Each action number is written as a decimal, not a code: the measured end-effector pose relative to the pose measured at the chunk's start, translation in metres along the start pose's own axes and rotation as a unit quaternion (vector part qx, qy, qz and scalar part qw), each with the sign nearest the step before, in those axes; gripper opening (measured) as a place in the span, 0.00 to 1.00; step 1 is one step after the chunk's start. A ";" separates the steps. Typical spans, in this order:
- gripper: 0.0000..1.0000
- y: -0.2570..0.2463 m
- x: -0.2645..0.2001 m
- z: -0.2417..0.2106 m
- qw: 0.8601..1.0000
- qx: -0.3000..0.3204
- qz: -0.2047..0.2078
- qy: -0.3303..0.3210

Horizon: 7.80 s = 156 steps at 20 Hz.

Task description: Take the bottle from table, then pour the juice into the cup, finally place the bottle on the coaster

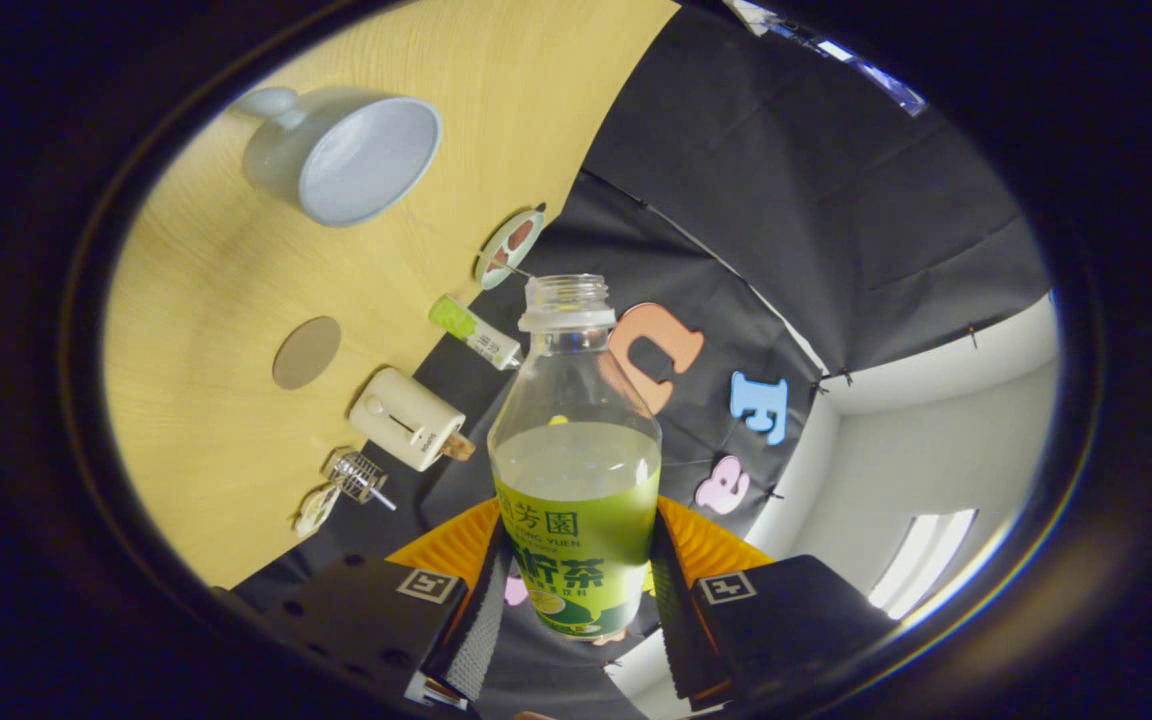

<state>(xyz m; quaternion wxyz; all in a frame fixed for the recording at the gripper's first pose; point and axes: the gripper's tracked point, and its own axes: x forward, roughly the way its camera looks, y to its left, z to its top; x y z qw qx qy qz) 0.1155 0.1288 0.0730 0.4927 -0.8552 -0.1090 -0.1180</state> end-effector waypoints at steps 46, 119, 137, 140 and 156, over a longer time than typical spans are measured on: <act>0.74 0.218 -0.118 -0.211 0.462 0.850 0.169 0.186; 1.00 0.096 -0.145 -0.029 0.485 0.852 0.175 0.094; 1.00 0.074 -0.168 -0.006 0.497 0.853 0.133 0.089; 1.00 0.066 -0.167 -0.005 0.504 0.850 0.125 0.083; 1.00 0.049 -0.161 -0.009 0.469 0.872 0.117 0.079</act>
